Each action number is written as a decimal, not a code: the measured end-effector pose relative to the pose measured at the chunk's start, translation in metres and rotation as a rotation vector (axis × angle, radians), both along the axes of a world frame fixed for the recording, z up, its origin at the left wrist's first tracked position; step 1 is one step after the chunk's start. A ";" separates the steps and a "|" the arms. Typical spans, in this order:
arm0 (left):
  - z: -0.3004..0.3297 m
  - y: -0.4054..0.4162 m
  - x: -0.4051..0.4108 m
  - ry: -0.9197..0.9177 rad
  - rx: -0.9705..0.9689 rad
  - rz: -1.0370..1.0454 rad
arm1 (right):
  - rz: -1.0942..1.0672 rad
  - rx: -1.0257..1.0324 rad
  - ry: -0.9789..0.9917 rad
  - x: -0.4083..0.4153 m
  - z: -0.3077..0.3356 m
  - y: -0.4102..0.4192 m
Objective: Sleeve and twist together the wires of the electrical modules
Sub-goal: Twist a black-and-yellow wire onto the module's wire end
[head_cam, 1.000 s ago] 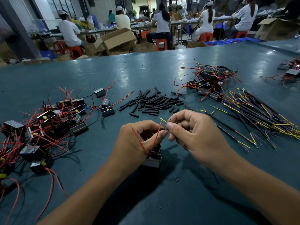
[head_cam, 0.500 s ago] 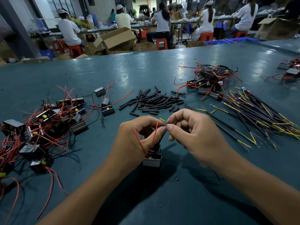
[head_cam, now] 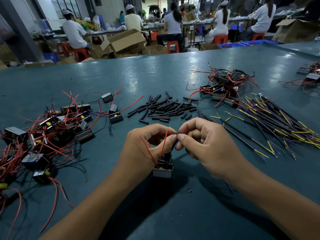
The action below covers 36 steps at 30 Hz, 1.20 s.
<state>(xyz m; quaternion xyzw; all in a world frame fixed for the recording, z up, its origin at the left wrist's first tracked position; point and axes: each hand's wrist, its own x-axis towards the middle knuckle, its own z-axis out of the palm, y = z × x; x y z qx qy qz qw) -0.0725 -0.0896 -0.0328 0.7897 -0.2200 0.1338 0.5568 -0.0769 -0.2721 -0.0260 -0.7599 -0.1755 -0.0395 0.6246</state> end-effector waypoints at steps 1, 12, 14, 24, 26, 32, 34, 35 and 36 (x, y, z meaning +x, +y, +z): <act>0.000 0.000 0.000 0.010 -0.012 0.000 | -0.006 -0.001 -0.003 0.000 0.000 0.000; 0.004 0.001 -0.002 0.174 -0.087 -0.072 | -0.091 -0.150 -0.169 -0.003 0.002 0.002; 0.007 0.002 -0.004 0.181 -0.077 -0.078 | -0.103 -0.188 -0.194 -0.004 0.002 0.003; 0.025 0.003 -0.010 -0.183 0.209 0.081 | -0.065 -0.281 -0.320 -0.004 0.004 0.002; 0.027 0.003 -0.010 -0.265 0.261 0.125 | -0.064 -0.295 -0.337 -0.004 0.004 0.002; 0.033 -0.001 -0.012 -0.333 0.369 0.136 | -0.049 -0.294 -0.354 -0.005 0.004 0.003; 0.034 -0.001 -0.013 -0.284 0.354 0.149 | -0.056 -0.300 -0.366 -0.006 0.005 0.004; 0.034 -0.002 -0.014 -0.231 0.328 0.154 | -0.060 -0.305 -0.372 -0.006 0.005 0.004; 0.034 -0.003 -0.015 -0.164 0.289 0.161 | -0.063 -0.315 -0.380 -0.006 0.005 0.005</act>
